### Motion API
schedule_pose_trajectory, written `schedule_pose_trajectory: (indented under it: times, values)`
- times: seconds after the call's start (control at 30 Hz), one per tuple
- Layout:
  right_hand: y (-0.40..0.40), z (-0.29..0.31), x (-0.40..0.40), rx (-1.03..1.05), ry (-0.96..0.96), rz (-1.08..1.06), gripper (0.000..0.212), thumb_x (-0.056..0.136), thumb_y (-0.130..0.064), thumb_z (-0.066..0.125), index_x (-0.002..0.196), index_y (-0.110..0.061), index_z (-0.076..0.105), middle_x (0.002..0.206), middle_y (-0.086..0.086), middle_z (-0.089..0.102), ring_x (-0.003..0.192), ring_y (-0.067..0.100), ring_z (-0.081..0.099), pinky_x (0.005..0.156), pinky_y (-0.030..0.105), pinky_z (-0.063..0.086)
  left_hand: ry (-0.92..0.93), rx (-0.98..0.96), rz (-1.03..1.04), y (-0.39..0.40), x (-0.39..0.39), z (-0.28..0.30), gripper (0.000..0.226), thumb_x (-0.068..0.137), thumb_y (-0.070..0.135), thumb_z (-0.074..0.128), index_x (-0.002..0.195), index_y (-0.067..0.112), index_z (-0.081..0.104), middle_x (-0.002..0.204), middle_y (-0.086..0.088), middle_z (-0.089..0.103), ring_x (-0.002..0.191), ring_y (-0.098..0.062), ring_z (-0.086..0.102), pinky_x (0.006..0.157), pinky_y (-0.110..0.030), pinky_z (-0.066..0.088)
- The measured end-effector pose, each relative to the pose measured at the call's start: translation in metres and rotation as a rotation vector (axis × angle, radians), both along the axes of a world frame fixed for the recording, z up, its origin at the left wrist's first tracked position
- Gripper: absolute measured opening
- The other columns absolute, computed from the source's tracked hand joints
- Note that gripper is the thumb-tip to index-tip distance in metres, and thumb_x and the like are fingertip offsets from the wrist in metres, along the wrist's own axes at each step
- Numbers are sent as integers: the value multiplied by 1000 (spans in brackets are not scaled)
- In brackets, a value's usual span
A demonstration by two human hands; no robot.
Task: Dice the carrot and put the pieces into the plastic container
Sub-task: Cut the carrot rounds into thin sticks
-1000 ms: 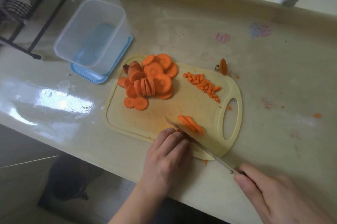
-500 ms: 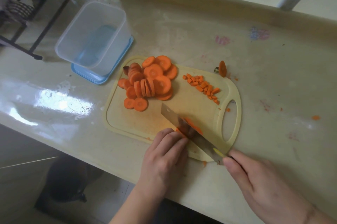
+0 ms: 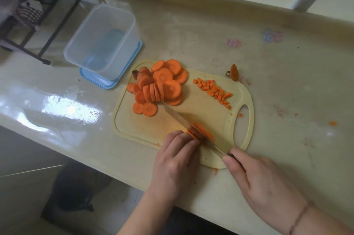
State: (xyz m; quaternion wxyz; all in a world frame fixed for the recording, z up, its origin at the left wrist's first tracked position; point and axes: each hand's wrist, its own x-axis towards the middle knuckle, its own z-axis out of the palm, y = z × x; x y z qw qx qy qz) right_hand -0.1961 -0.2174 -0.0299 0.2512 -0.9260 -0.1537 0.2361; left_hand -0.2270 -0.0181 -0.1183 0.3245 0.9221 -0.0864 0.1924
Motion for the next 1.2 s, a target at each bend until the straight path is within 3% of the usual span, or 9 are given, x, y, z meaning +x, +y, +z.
schedule_pose_trajectory:
  times: [0.2, 0.37, 0.57, 0.63, 0.73, 0.9, 1.0, 1.1, 1.2]
  values:
    - [-11, 13, -2, 43, -6, -4, 54, 85, -74, 9, 82, -30, 39, 64, -2, 52, 54, 14, 49, 52, 37, 44, -21, -40, 6, 3, -2, 2, 6, 86, 1, 75, 90, -2, 75, 97, -12, 68, 96, -29, 61, 90, -30, 51]
    - [-15, 12, -11, -28, 17, -13, 66, 76, -81, -3, 88, -33, 40, 61, 2, 54, 54, 13, 53, 55, 34, 48, -4, -27, 5, 3, -1, -2, 9, 89, 6, 74, 93, -1, 76, 101, -11, 71, 99, -28, 62, 91, -34, 53]
    - [-12, 8, -16, -183, 49, 17, 81, 59, -82, -29, 95, -35, 26, 62, 2, 53, 62, 17, 57, 62, 37, 51, 1, -38, 13, 2, -1, -1, 10, 93, 8, 72, 95, 0, 78, 105, -10, 72, 104, -28, 65, 93, -34, 54]
    - [0, 8, -10, -203, 57, 46, 74, 59, -78, -32, 91, -37, 21, 62, -1, 48, 60, 18, 51, 61, 36, 48, -1, -55, 7, 2, 1, -1, 17, 97, 14, 67, 96, 1, 78, 106, -10, 73, 105, -28, 66, 93, -33, 54]
    - [12, 4, -1, -100, 41, 42, 48, 79, -69, -14, 83, -36, 22, 61, -1, 45, 54, 17, 45, 57, 35, 44, -3, -75, 6, 1, 3, 0, 21, 99, 15, 63, 93, 0, 77, 103, -10, 72, 102, -28, 65, 91, -33, 54]
    - [-13, 15, -4, 63, 60, -79, 61, 81, -78, 9, 87, -30, 46, 62, 0, 52, 54, 13, 50, 53, 26, 40, 21, -103, -12, 4, 3, 6, 8, 90, 5, 68, 87, 0, 74, 96, -7, 67, 94, -26, 61, 88, -30, 52]
    - [-28, 33, -10, 95, 84, -211, 56, 73, -84, 14, 86, -44, 51, 59, -4, 53, 52, 9, 50, 52, 17, 41, 32, -139, -14, 8, 5, 17, 3, 83, 1, 75, 86, 1, 74, 94, -6, 65, 90, -25, 61, 82, -32, 52]
    - [-40, 37, -12, 95, 136, -312, 78, 63, -95, 11, 92, -38, 54, 53, -1, 49, 44, 6, 42, 46, 17, 38, 62, -118, 100, 6, 15, 27, 21, 87, 21, 74, 99, 4, 75, 107, -8, 64, 99, -21, 60, 89, -29, 49]
    - [-49, 34, -12, 94, 180, -396, 85, 59, -98, 14, 95, -34, 55, 50, 3, 44, 43, 4, 34, 44, 19, 35, 184, -75, 123, 2, 27, 28, 41, 85, 39, 74, 113, 9, 72, 125, -7, 60, 115, -18, 57, 99, -23, 46]
